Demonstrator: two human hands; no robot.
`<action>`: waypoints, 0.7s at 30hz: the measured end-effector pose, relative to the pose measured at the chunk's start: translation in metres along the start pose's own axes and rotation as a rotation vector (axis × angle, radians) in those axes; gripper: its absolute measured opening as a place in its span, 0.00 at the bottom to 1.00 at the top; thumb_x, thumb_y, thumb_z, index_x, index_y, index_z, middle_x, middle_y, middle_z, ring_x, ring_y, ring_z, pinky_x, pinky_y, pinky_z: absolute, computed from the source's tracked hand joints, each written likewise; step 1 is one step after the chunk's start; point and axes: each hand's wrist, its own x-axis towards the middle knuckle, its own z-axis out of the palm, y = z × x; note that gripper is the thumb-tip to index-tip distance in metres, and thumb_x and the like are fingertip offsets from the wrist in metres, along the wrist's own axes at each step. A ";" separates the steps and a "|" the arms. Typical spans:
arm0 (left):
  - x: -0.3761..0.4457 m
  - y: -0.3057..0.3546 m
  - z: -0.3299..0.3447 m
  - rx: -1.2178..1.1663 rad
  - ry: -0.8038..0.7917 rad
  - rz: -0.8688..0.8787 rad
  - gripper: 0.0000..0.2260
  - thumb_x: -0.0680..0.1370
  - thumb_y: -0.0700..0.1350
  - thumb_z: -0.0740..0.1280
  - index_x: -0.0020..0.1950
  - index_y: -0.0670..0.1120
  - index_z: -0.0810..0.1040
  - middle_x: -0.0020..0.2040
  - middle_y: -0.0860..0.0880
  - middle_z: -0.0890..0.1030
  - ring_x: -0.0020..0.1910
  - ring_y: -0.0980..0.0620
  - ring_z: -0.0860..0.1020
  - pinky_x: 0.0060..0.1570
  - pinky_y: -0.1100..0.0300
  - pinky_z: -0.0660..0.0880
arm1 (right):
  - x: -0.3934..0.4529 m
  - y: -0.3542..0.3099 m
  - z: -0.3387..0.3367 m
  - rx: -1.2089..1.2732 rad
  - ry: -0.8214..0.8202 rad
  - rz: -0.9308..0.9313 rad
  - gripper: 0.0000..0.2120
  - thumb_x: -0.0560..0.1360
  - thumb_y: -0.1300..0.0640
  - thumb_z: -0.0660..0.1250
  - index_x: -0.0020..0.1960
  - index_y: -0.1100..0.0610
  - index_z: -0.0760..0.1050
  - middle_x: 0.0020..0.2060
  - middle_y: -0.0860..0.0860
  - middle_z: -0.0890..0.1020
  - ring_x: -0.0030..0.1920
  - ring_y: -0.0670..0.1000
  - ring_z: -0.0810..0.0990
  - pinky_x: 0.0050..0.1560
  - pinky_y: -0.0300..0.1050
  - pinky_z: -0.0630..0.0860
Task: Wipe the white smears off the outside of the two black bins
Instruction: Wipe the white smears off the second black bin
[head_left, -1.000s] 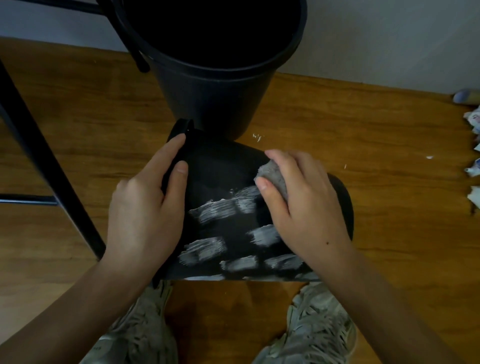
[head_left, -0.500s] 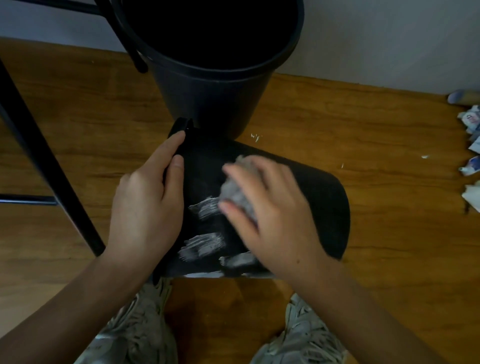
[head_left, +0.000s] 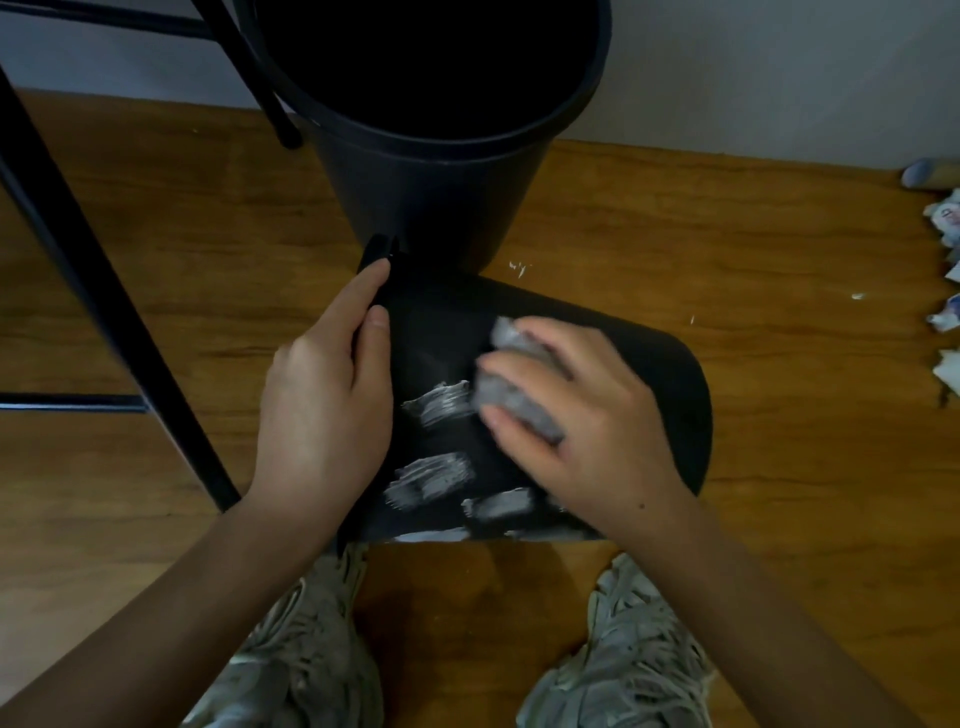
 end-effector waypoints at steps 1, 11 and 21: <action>0.000 0.001 -0.001 -0.004 0.005 0.001 0.17 0.83 0.45 0.56 0.73 0.50 0.68 0.39 0.60 0.77 0.34 0.61 0.76 0.36 0.55 0.76 | -0.002 0.008 -0.004 0.004 0.041 0.071 0.16 0.77 0.50 0.63 0.59 0.58 0.79 0.58 0.57 0.78 0.58 0.53 0.75 0.55 0.41 0.70; 0.001 0.000 0.001 0.010 0.001 0.006 0.17 0.83 0.45 0.56 0.73 0.49 0.69 0.40 0.67 0.72 0.38 0.66 0.77 0.40 0.62 0.75 | 0.000 -0.018 0.007 0.031 -0.012 -0.040 0.16 0.78 0.50 0.63 0.59 0.58 0.80 0.59 0.57 0.77 0.59 0.54 0.74 0.58 0.40 0.69; 0.001 0.004 0.003 -0.020 -0.026 -0.001 0.17 0.84 0.45 0.55 0.73 0.50 0.67 0.42 0.67 0.72 0.40 0.68 0.77 0.42 0.63 0.76 | 0.000 -0.028 0.012 0.003 0.002 -0.074 0.16 0.77 0.52 0.64 0.60 0.59 0.80 0.60 0.58 0.77 0.61 0.54 0.72 0.59 0.41 0.69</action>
